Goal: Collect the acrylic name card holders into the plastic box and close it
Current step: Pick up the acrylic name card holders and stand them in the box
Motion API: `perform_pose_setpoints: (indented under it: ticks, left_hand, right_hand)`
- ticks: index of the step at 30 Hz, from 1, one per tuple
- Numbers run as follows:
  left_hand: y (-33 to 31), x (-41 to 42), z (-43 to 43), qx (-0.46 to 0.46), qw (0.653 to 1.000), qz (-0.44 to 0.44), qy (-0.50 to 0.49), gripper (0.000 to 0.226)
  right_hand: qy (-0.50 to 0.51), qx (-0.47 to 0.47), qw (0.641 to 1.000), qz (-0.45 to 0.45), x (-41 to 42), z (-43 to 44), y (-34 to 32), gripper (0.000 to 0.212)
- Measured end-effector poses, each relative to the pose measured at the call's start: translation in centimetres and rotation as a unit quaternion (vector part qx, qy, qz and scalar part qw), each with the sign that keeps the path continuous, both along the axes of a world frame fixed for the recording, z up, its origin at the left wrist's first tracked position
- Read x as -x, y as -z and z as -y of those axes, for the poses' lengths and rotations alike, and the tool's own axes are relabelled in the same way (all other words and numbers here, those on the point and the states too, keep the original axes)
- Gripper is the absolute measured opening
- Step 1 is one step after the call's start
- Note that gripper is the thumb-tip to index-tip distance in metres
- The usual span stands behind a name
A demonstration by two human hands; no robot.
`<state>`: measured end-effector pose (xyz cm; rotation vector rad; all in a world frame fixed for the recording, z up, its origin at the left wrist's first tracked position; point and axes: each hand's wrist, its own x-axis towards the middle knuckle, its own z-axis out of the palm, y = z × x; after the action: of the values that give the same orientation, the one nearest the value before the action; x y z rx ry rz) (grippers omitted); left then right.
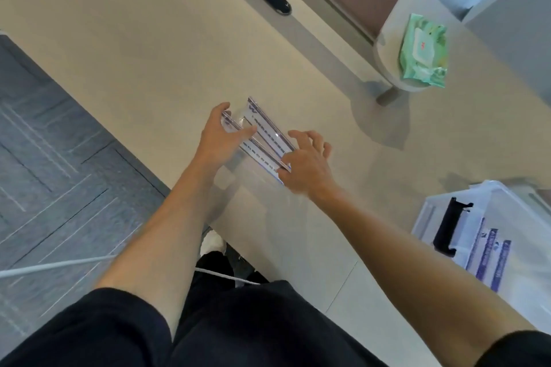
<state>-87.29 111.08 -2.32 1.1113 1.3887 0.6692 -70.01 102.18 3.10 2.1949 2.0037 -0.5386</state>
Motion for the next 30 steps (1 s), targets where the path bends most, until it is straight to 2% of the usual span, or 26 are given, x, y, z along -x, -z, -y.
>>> perform_pose_setpoints:
  ticks: [2, 4, 9, 13, 16, 19, 24, 27, 30]
  left_hand:
    - [-0.2, 0.4, 0.5, 0.012, 1.000, 0.019, 0.017, 0.102]
    - [-0.6, 0.3, 0.9, 0.006, 0.999, 0.028, 0.039, 0.111]
    - [-2.3, -1.4, 2.1, -0.047, 0.996, 0.018, 0.068, 0.107]
    - [-4.7, -4.0, 4.2, -0.088, 0.993, -0.008, 0.083, 0.088]
    - [-7.2, -6.4, 6.8, -0.142, 0.983, -0.017, 0.113, 0.057]
    - [-10.1, -9.3, 10.1, -0.192, 0.967, -0.072, 0.152, 0.025]
    - [-15.0, -14.7, 16.9, -0.254, 0.951, -0.049, 0.167, 0.016]
    - [-17.0, -17.9, 20.6, -0.289, 0.940, -0.009, 0.181, 0.015]
    - [-18.6, -20.8, 23.6, -0.290, 0.930, 0.053, 0.219, 0.018]
  right_hand:
    - [0.022, -0.017, 1.000, -0.007, -0.3, 0.5, -1.0, 0.020]
    - [0.044, -0.038, 0.998, -0.021, -0.9, 1.2, -2.2, 0.019]
    - [0.078, -0.122, 0.986, -0.077, -3.6, 3.3, -5.4, 0.014]
    - [0.068, -0.160, 0.982, -0.068, -6.7, 5.9, -7.7, 0.017]
    - [0.063, -0.189, 0.977, -0.079, -9.8, 9.0, -9.4, 0.017]
    - [0.061, -0.233, 0.967, -0.083, -13.3, 12.8, -11.8, 0.016]
    - [0.094, -0.293, 0.940, -0.146, -19.6, 19.6, -16.3, 0.016]
    - [0.183, -0.298, 0.903, -0.249, -22.7, 23.6, -18.4, 0.016]
    - [0.276, -0.324, 0.820, -0.384, -25.3, 28.0, -19.9, 0.004]
